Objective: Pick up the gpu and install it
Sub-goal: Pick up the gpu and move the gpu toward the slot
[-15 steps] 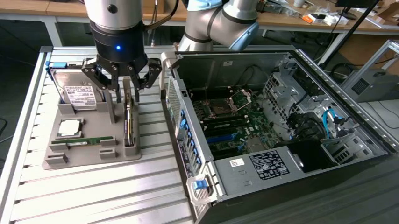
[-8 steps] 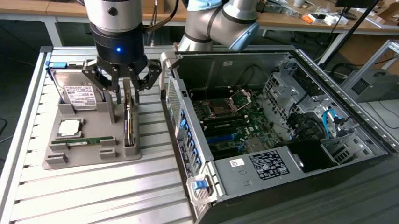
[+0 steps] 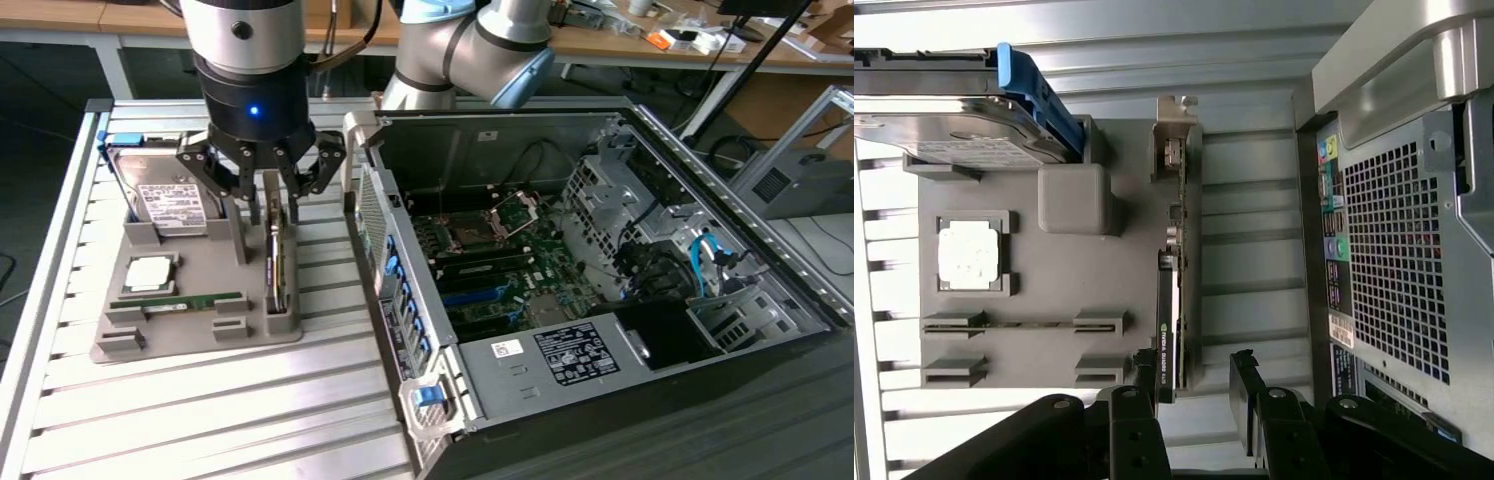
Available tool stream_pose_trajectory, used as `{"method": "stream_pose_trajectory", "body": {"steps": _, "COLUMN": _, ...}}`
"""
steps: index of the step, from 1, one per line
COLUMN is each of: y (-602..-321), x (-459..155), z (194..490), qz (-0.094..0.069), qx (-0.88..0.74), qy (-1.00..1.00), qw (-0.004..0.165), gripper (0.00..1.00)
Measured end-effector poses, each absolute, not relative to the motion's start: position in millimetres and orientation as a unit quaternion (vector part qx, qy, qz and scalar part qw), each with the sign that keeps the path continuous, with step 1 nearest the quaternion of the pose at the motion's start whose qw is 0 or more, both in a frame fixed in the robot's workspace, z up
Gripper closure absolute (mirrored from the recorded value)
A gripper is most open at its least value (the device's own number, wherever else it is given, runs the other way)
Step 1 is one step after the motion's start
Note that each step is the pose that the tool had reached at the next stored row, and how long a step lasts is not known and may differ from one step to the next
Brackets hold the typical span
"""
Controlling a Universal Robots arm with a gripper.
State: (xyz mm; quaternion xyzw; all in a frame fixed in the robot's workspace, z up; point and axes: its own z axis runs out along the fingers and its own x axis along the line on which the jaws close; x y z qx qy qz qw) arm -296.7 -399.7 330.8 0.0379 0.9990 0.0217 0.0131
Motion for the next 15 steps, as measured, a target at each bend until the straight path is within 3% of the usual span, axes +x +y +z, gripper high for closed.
{"method": "stream_pose_trajectory", "body": {"steps": 15, "y": -399.7, "x": -297.0, "z": 323.3, "qz": 0.022, "qx": 0.038, "qy": 0.999, "qw": 0.013, "gripper": 0.58}}
